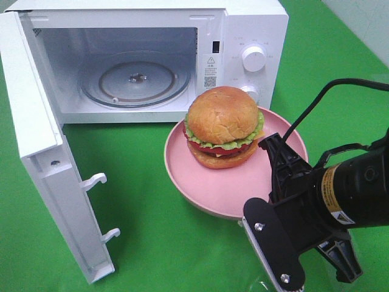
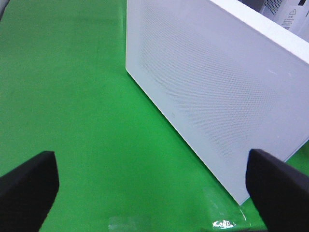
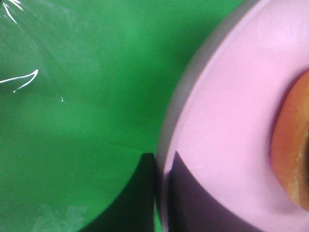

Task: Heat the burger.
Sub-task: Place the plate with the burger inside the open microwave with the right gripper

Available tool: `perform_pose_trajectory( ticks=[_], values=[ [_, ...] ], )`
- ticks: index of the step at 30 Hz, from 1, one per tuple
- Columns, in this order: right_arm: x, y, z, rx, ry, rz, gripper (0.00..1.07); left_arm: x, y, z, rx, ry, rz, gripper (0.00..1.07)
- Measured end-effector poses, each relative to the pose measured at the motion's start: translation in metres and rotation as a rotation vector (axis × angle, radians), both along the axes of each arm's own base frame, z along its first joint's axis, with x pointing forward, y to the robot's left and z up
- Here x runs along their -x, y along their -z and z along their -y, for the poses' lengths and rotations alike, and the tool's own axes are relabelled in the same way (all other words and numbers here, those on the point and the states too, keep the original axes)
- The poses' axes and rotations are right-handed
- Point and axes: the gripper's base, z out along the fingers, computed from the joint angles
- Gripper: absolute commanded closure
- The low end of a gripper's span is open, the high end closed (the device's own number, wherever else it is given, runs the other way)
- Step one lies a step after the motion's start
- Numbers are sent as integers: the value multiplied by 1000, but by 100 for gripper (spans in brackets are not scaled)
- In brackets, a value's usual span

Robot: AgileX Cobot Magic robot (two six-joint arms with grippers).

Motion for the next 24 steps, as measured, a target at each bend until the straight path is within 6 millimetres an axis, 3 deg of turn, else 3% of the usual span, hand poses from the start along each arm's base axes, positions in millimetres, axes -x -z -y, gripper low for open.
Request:
perform_pose_trajectory(
  ticks=[11,24],
  values=[
    [-13,2,17,69,-79,-5,107,0,0,0,0,0,0,9],
    [-18,3,24,58,-126,-18,107,0,0,0,0,0,0,9]
  ],
)
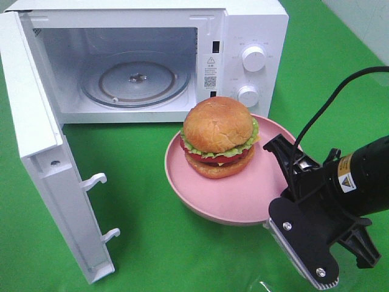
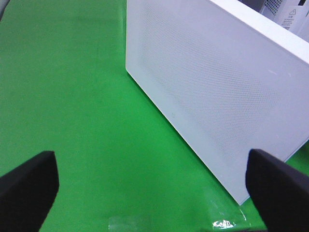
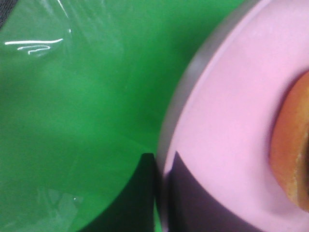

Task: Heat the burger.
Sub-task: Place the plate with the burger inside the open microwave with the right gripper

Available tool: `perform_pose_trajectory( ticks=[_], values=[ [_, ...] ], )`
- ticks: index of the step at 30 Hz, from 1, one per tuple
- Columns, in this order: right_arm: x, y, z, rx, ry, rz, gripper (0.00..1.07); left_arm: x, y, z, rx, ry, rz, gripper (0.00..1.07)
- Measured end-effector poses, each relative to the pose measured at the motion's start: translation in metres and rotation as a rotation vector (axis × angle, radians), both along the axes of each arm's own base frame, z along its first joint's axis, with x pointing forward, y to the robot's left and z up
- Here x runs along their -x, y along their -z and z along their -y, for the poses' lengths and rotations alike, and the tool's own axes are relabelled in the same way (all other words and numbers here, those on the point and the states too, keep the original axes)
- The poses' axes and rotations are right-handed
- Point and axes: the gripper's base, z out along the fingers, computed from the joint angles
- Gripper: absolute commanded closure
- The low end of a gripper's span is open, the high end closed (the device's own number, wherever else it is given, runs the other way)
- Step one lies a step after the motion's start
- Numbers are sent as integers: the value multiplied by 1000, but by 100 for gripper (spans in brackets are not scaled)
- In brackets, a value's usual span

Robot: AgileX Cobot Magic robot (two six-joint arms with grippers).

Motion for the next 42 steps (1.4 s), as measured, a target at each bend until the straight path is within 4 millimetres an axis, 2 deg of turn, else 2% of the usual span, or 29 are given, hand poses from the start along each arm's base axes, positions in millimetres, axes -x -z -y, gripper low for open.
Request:
perform_pose_trajectory(
  ticks=[8,29,42],
  values=[
    [-7,-11,-8,-22,-43,20,107,0,0,0,0,0,0,9],
    [-21,-39,-18,-2,-18,-15,107,0,0,0,0,0,0,9],
    [-13,-39,-26,-12,-18,-44,107,0,0,0,0,0,0,9]
  ],
)
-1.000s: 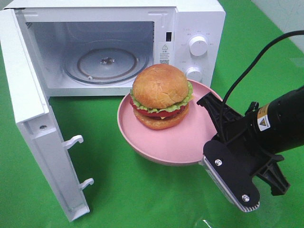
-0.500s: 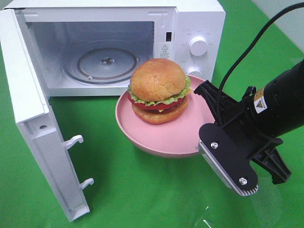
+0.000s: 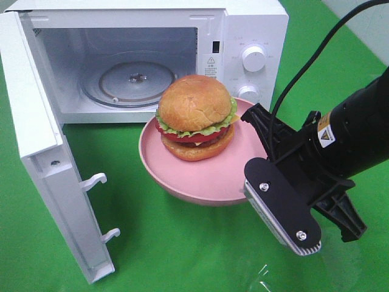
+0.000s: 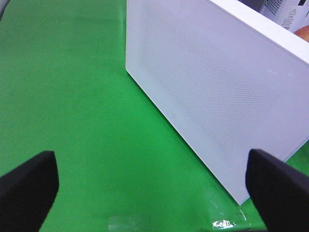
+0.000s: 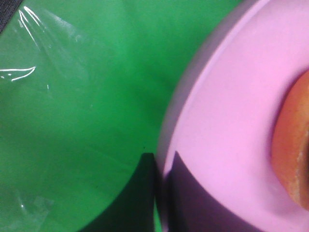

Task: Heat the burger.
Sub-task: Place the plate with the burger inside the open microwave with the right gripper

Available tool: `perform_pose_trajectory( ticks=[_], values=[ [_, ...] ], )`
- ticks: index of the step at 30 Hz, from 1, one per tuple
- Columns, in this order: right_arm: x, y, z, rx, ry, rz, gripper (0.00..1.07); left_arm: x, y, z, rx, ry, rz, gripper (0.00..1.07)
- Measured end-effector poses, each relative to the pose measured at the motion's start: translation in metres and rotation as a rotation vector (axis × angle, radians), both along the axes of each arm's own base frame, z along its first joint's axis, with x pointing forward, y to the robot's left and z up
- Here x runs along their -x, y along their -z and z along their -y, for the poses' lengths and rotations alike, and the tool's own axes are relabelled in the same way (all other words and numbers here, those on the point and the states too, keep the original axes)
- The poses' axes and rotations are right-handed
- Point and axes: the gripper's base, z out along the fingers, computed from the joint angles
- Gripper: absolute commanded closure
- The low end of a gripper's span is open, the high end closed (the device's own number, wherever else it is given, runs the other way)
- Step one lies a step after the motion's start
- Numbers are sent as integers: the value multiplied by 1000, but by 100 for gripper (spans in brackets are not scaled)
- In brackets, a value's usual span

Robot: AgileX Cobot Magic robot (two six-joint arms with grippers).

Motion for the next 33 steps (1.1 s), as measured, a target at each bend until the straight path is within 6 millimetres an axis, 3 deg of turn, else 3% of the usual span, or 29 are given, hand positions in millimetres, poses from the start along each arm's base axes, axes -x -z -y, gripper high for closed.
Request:
perform_pose_trajectory(
  ticks=[7,17,33],
  values=[
    [-3,3,-4,-5,29,-21,107,0,0,0,0,0,0,9],
    [-21,4,-35,-15,24,-32,107,0,0,0,0,0,0,9],
    [-40,0,-53,-31,35,-23,107,0,0,0,0,0,0,9]
  ],
)
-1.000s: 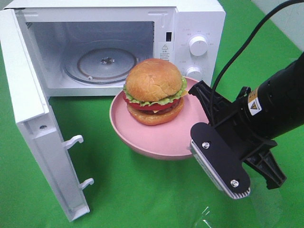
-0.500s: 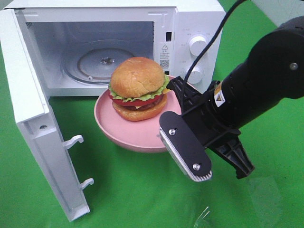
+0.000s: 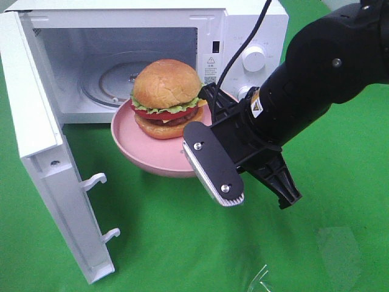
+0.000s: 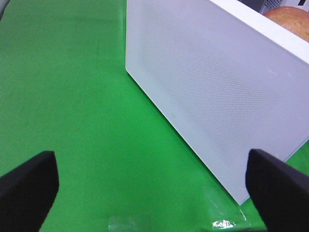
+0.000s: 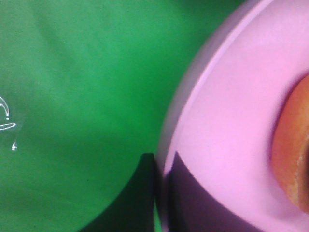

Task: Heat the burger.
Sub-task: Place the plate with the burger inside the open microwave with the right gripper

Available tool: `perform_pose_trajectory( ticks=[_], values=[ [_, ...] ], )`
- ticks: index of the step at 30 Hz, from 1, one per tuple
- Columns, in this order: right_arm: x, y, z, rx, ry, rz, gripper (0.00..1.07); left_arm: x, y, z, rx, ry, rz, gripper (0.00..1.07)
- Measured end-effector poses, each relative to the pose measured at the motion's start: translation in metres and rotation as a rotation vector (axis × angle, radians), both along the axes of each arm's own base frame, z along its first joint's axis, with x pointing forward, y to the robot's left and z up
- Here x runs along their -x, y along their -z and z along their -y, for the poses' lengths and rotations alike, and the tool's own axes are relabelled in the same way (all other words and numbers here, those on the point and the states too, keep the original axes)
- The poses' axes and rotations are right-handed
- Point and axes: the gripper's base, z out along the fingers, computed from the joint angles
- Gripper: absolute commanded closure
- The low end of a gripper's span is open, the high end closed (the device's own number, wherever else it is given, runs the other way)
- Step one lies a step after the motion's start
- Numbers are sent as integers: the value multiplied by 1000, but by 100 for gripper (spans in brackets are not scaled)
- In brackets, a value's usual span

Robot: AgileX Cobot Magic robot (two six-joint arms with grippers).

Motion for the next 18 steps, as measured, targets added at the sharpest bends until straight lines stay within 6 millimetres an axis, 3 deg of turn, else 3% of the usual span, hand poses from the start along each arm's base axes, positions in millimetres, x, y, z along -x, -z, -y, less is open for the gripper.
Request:
perform_pose_trajectory(
  ticks=[6,18],
  values=[
    [-6,4,-19,-3,0,-2,107,0,0,0,0,0,0,9],
    [-23,1,-34,-28,28,15,107,0,0,0,0,0,0,9]
  ],
)
